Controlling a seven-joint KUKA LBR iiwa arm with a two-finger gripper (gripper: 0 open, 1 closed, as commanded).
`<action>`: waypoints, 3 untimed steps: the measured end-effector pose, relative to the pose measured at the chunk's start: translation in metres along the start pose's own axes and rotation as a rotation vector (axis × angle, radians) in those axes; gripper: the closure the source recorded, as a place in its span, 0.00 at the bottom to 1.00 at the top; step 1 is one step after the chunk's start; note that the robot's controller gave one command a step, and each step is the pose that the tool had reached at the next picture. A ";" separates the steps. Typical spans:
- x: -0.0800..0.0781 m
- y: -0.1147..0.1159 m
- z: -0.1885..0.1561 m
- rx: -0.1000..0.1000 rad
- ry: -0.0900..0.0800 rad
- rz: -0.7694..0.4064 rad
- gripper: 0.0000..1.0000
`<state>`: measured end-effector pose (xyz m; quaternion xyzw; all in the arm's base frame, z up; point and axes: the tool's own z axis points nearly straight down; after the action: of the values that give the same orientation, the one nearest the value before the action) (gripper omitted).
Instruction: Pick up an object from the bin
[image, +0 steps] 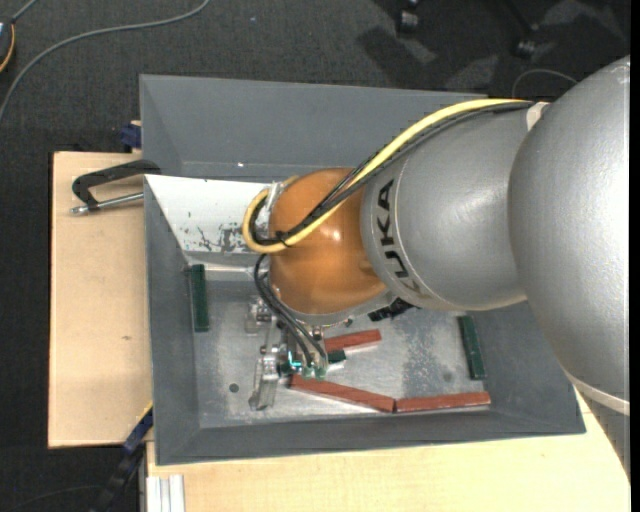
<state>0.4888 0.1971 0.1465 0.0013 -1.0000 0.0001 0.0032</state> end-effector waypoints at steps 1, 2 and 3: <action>-0.020 -0.130 0.078 0.004 -0.001 0.069 0.00; -0.038 -0.174 0.045 0.001 -0.014 -0.090 0.00; -0.056 -0.140 0.045 -0.003 -0.013 -0.008 0.00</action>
Offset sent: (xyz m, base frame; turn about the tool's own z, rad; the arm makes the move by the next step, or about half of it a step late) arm 0.0203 -0.1248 -0.0765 0.0617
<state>0.5451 0.0572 0.1009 0.0055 -1.0000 -0.0015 -0.0034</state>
